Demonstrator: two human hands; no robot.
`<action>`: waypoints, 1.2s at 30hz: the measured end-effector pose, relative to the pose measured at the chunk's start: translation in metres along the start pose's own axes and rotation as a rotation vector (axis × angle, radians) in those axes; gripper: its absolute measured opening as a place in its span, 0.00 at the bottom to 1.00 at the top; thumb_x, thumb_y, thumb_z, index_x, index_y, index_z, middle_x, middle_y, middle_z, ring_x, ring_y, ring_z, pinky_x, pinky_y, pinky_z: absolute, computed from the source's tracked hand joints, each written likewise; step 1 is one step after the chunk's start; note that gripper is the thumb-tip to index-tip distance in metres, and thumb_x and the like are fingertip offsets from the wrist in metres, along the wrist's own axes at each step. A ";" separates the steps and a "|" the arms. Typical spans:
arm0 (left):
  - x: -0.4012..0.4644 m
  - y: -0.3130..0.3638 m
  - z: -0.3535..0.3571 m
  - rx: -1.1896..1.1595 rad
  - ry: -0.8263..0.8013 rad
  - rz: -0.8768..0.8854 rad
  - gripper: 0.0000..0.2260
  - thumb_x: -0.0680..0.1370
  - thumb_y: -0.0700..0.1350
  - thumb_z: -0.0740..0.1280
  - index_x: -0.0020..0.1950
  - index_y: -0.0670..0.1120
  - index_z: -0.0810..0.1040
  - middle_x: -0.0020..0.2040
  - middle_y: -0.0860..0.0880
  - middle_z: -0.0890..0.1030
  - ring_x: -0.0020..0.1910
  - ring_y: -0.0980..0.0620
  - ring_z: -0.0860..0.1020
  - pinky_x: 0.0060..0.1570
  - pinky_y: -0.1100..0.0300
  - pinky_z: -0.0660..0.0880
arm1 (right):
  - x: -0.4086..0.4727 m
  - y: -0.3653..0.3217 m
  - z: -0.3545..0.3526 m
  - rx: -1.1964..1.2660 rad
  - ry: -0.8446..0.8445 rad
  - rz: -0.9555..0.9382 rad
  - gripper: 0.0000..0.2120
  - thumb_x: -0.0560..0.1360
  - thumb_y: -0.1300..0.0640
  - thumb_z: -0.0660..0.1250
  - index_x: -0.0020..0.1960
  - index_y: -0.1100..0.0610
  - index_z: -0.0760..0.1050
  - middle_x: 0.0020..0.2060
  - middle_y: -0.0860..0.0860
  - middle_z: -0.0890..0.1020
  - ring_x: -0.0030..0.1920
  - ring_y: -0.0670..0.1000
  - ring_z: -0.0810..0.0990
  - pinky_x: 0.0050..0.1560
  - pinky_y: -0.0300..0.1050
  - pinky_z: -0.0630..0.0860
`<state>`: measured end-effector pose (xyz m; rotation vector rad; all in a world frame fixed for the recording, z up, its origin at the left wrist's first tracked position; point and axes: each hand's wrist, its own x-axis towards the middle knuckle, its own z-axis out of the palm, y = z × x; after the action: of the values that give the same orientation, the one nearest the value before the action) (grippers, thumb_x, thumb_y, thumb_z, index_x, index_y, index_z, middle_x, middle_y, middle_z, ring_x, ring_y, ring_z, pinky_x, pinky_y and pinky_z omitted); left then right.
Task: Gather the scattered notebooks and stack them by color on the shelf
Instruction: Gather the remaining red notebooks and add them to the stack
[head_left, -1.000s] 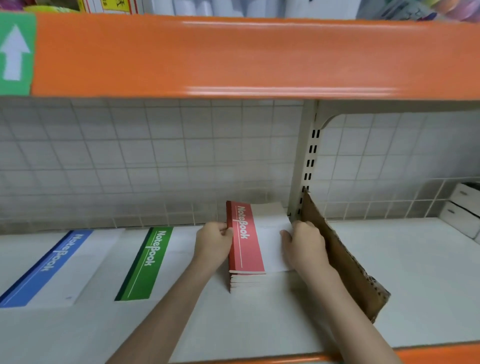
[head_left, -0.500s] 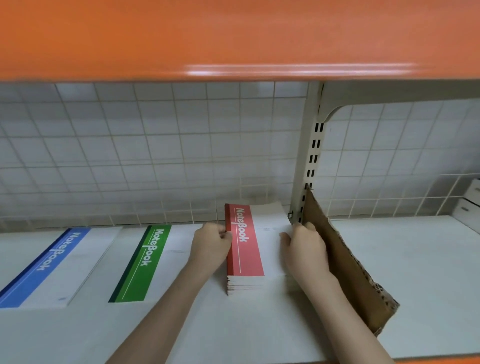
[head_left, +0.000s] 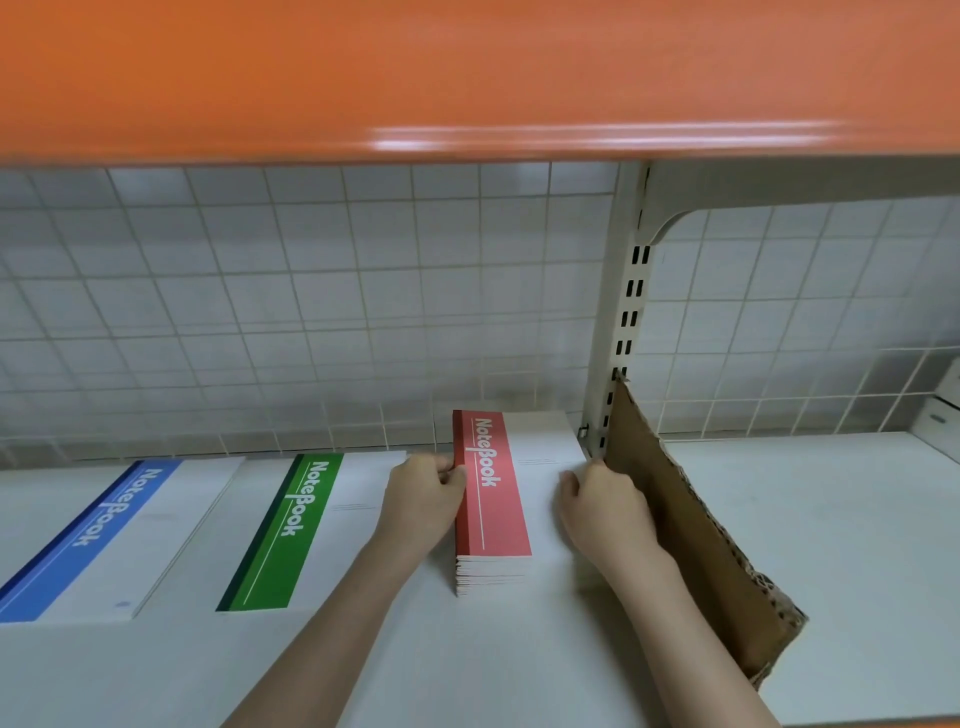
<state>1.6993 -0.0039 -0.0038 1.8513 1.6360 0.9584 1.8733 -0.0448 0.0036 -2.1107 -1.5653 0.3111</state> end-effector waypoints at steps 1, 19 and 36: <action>0.000 -0.001 0.001 0.014 0.001 -0.007 0.15 0.81 0.44 0.60 0.47 0.37 0.82 0.42 0.45 0.84 0.41 0.48 0.82 0.40 0.60 0.78 | 0.001 0.000 0.000 -0.004 -0.009 0.003 0.16 0.82 0.52 0.52 0.57 0.63 0.70 0.50 0.60 0.80 0.49 0.60 0.80 0.43 0.47 0.75; -0.007 0.003 0.004 0.167 -0.038 0.002 0.18 0.83 0.48 0.53 0.41 0.42 0.76 0.38 0.49 0.78 0.30 0.57 0.72 0.26 0.74 0.66 | 0.007 -0.002 -0.002 -0.068 -0.060 0.020 0.15 0.82 0.51 0.52 0.46 0.60 0.71 0.43 0.57 0.79 0.40 0.56 0.75 0.38 0.42 0.70; -0.028 -0.030 -0.067 0.226 0.020 0.030 0.15 0.82 0.47 0.55 0.35 0.48 0.66 0.30 0.46 0.69 0.30 0.54 0.67 0.29 0.64 0.60 | -0.019 -0.085 0.013 -0.108 0.035 -0.262 0.16 0.79 0.51 0.56 0.62 0.59 0.69 0.58 0.56 0.75 0.58 0.57 0.75 0.49 0.46 0.72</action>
<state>1.6282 -0.0329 0.0111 2.0244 1.7965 0.8345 1.7906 -0.0410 0.0343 -1.9460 -1.8481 0.1007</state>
